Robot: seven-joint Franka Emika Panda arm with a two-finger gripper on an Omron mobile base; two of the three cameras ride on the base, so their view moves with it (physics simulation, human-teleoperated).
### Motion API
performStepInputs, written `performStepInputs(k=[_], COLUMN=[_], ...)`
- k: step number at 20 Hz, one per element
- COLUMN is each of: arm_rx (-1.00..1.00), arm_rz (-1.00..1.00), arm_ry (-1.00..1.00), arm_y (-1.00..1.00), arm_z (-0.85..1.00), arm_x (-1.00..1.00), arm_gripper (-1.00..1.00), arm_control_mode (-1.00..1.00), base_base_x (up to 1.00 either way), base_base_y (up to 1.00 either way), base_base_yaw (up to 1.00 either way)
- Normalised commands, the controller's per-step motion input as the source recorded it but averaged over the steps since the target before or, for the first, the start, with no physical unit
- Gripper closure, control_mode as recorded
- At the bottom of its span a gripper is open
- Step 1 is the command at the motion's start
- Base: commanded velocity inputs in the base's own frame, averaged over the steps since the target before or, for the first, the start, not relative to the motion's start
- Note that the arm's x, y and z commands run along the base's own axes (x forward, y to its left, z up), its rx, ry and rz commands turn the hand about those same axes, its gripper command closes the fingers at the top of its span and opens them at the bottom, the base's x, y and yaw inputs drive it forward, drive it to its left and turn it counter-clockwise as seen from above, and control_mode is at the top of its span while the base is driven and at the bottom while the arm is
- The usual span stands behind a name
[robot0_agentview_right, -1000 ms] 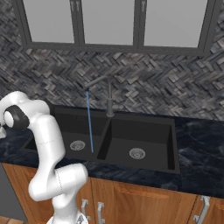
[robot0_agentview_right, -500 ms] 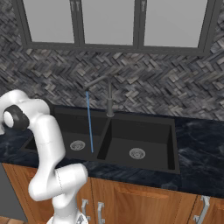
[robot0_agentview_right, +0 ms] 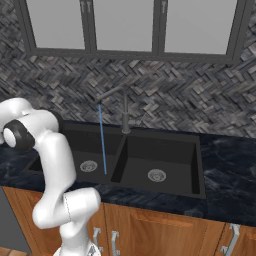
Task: Soak the sponge with water for a few seconds and then drop it inside the sink.
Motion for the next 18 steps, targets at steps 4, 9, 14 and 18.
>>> performStepInputs(k=[4, 9, 14, 18], arm_rx=[0.0, 0.0, 0.0, 0.01], arm_rz=[0.0, 0.0, 0.0, 0.0], arm_ry=[0.0, -0.04, -0.07, -0.08], arm_y=[-0.41, -0.39, -0.35, -0.35], arm_z=[0.03, 0.18, 0.31, 0.33], arm_x=[0.0, -0.14, -0.18, -0.34], arm_gripper=[1.0, 1.0, 1.0, 1.0], arm_control_mode=[-1.0, -1.0, -1.0, -1.0], base_base_x=[0.0, 0.0, 0.0, 0.0], base_base_y=[0.0, 0.0, 0.0, 0.0], base_base_yaw=[0.0, 0.0, 0.0, 0.0])
